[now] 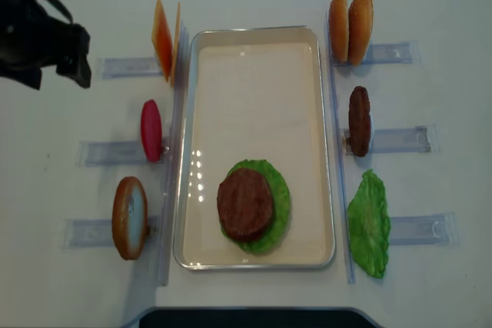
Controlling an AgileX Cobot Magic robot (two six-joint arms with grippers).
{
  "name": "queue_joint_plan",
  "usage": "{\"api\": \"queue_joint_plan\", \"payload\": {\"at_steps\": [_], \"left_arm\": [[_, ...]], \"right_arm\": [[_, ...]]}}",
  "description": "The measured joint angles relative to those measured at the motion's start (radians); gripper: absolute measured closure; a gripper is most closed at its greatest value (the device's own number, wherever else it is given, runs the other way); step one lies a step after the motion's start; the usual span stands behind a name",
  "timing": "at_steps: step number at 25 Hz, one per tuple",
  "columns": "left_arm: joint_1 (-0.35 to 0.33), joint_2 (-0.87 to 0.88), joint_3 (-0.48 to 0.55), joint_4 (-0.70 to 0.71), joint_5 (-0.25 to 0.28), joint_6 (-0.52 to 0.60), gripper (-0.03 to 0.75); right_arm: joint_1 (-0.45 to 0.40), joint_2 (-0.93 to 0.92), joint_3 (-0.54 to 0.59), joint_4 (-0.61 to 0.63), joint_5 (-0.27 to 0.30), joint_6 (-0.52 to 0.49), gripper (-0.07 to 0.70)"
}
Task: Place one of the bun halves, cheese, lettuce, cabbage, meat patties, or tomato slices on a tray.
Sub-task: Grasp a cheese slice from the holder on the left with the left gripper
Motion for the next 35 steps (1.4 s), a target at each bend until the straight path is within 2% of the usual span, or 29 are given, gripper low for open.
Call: {"api": "queue_joint_plan", "payload": {"at_steps": [9, 15, 20, 29, 35], "left_arm": [[0.0, 0.272, -0.279, -0.005, 0.04, 0.0, 0.093], [0.0, 0.395, -0.397, -0.009, 0.067, 0.0, 0.093], [0.0, 0.444, -0.438, -0.013, 0.069, 0.002, 0.093], [-0.011, 0.448, -0.442, -0.009, 0.069, -0.001, 0.093], [-0.042, 0.448, -0.442, -0.006, 0.069, -0.054, 0.093]], "right_arm": [[0.0, 0.0, 0.0, 0.0, 0.0, 0.0, 0.204], [0.0, 0.0, 0.0, 0.0, 0.0, 0.0, 0.204], [0.0, 0.0, 0.0, 0.0, 0.0, 0.0, 0.204], [0.0, 0.0, 0.0, 0.0, 0.0, 0.0, 0.204], [0.0, 0.0, 0.0, 0.0, 0.0, 0.0, 0.204]]}}
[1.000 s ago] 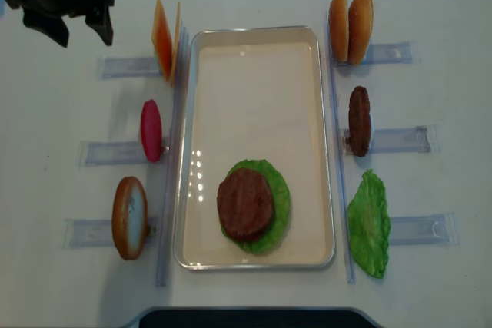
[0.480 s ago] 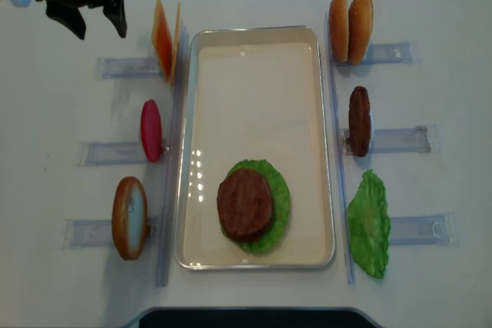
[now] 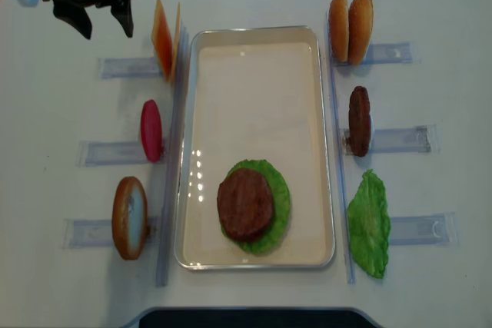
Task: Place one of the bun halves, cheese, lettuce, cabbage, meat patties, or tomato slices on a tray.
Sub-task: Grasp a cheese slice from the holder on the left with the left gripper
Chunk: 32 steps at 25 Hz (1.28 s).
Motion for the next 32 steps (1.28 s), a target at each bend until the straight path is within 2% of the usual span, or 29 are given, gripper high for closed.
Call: {"api": "queue_joint_plan", "payload": {"at_steps": [17, 22, 32], "left_arm": [[-0.182, 0.0, 0.0, 0.005, 0.0, -0.156, 0.094], [-0.204, 0.0, 0.0, 0.005, -0.004, -0.187, 0.094], [-0.205, 0.016, 0.0, 0.0, -0.129, -0.228, 0.094]], "right_arm": [[0.0, 0.0, 0.0, 0.0, 0.0, 0.0, 0.204], [0.0, 0.0, 0.0, 0.0, 0.0, 0.0, 0.204], [0.0, 0.0, 0.0, 0.0, 0.0, 0.0, 0.204]]}}
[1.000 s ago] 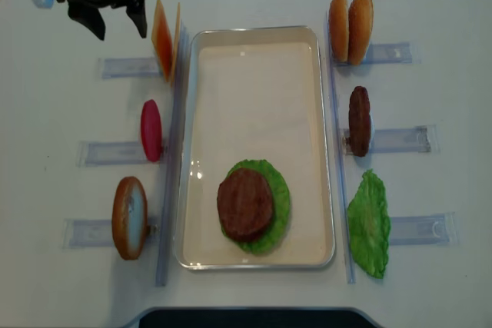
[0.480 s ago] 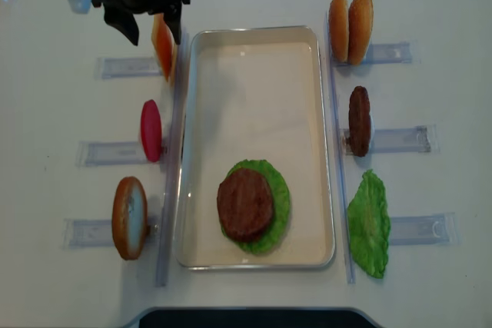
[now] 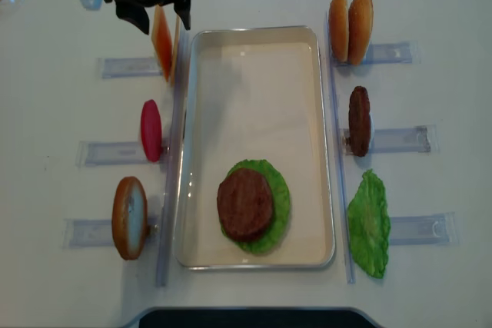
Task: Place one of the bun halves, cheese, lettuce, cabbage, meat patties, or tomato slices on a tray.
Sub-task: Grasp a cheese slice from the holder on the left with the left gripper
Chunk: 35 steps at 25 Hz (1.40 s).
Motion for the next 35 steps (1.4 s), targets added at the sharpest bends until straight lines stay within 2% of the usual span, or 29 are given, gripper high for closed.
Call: {"api": "queue_joint_plan", "payload": {"at_steps": [3, 8, 12, 22, 25, 31, 34, 35], "left_arm": [[0.0, 0.016, -0.009, -0.007, -0.032, -0.002, 0.094], [0.0, 0.058, -0.073, -0.019, -0.034, -0.003, 0.094], [0.0, 0.094, -0.123, -0.02, -0.027, -0.003, 0.095], [0.0, 0.159, -0.13, -0.021, 0.008, -0.003, 0.154], [0.0, 0.163, -0.132, -0.012, 0.024, -0.003, 0.231], [0.0, 0.164, -0.133, 0.03, 0.073, -0.003, 0.533], [0.0, 0.164, -0.133, 0.061, 0.106, -0.003, 0.657], [0.0, 0.164, -0.133, 0.071, 0.113, -0.001, 0.671]], "right_arm": [[0.0, 0.0, 0.0, 0.0, 0.0, 0.0, 0.204], [0.0, 0.0, 0.0, 0.0, 0.0, 0.0, 0.204], [0.0, 0.0, 0.0, 0.0, 0.0, 0.0, 0.204], [0.0, 0.0, 0.0, 0.0, 0.0, 0.0, 0.204], [0.0, 0.0, 0.0, 0.0, 0.0, 0.0, 0.204], [0.0, 0.0, 0.0, 0.0, 0.0, 0.0, 0.204], [0.0, 0.0, 0.0, 0.0, 0.0, 0.0, 0.204], [0.0, 0.0, 0.0, 0.0, 0.0, 0.0, 0.204]]}}
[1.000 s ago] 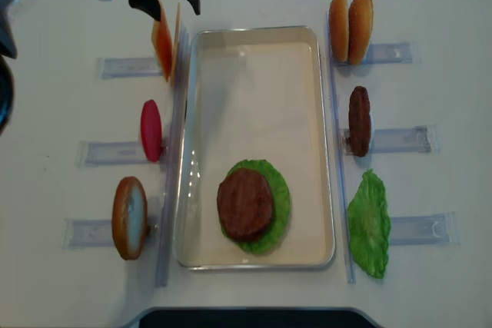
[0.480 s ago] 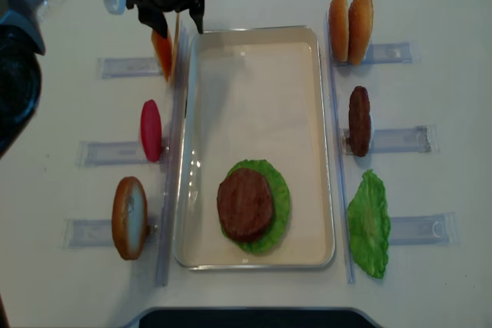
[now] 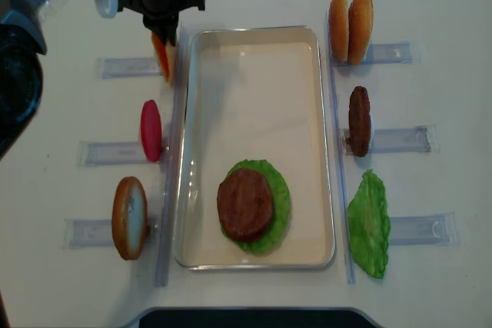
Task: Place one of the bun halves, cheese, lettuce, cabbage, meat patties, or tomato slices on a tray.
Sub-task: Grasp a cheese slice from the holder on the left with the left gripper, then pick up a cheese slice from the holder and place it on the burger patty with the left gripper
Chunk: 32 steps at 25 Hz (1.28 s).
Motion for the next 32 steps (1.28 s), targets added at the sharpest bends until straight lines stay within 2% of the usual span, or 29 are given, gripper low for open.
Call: {"api": "queue_joint_plan", "payload": {"at_steps": [11, 20, 24, 27, 32], "left_arm": [[-0.009, -0.014, -0.055, -0.022, 0.017, 0.054, 0.682], [-0.045, -0.165, -0.046, -0.079, 0.021, 0.074, 0.682], [-0.056, -0.262, 0.029, -0.092, 0.025, 0.075, 0.682], [-0.057, -0.345, 0.13, -0.137, 0.014, 0.085, 0.682], [-0.057, -0.514, 0.349, -0.256, -0.107, 0.131, 0.682]], "right_arm": [[0.0, 0.0, 0.0, 0.0, 0.0, 0.0, 0.204], [0.0, 0.0, 0.0, 0.0, 0.0, 0.0, 0.204], [0.0, 0.0, 0.0, 0.0, 0.0, 0.0, 0.204], [0.0, 0.0, 0.0, 0.0, 0.0, 0.0, 0.204], [0.0, 0.0, 0.0, 0.0, 0.0, 0.0, 0.204]]}}
